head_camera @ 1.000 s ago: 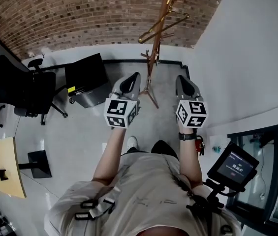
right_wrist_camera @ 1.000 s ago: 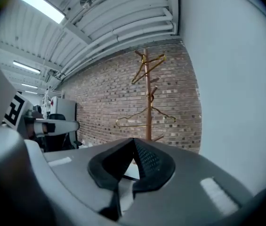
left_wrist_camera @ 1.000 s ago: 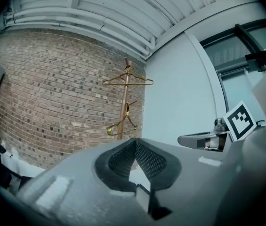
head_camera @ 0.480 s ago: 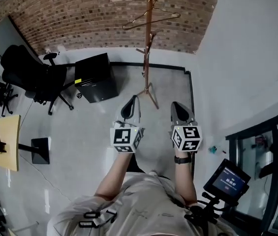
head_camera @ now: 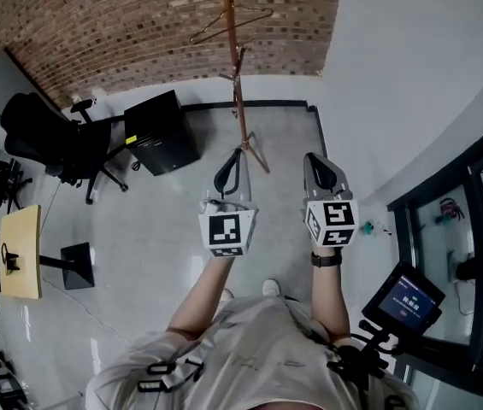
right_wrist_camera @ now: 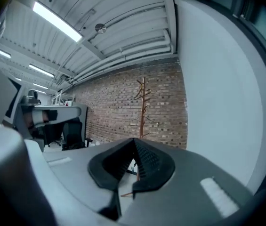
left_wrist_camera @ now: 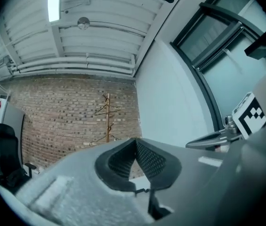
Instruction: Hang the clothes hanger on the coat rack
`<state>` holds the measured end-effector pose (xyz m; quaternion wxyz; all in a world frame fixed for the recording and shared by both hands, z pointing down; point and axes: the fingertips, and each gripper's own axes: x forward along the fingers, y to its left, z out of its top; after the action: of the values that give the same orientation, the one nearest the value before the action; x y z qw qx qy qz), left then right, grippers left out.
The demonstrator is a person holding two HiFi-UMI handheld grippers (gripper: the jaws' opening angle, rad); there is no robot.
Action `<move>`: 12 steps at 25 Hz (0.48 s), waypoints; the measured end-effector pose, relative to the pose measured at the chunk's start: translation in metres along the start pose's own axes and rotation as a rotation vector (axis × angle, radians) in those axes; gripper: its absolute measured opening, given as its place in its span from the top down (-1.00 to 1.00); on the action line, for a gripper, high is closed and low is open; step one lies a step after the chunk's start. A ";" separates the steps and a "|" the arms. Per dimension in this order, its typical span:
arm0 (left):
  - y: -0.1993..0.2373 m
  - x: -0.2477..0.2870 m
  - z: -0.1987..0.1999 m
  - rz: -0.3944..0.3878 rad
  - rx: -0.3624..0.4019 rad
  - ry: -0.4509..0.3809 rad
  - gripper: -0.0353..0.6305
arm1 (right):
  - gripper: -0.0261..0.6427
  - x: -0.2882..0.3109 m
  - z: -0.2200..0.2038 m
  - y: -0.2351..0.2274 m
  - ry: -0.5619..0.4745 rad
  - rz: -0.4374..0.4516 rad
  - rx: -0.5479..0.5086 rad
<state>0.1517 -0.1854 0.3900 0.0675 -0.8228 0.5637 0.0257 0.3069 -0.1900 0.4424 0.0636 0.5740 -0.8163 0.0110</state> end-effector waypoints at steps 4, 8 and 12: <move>0.018 -0.026 -0.006 -0.053 -0.141 0.039 0.90 | 0.91 0.003 -0.007 0.018 0.021 0.001 0.057; 0.062 -0.043 0.022 -0.010 -0.139 -0.010 0.89 | 0.91 0.014 0.008 0.050 -0.013 0.012 0.050; 0.094 -0.061 0.023 0.034 -0.145 0.019 0.89 | 0.91 0.020 0.033 0.089 -0.044 0.071 0.014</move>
<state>0.0432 -0.1592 0.3663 0.0022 -0.8160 0.5749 0.0597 0.2134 -0.1816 0.4174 0.0410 0.5452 -0.8373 0.0062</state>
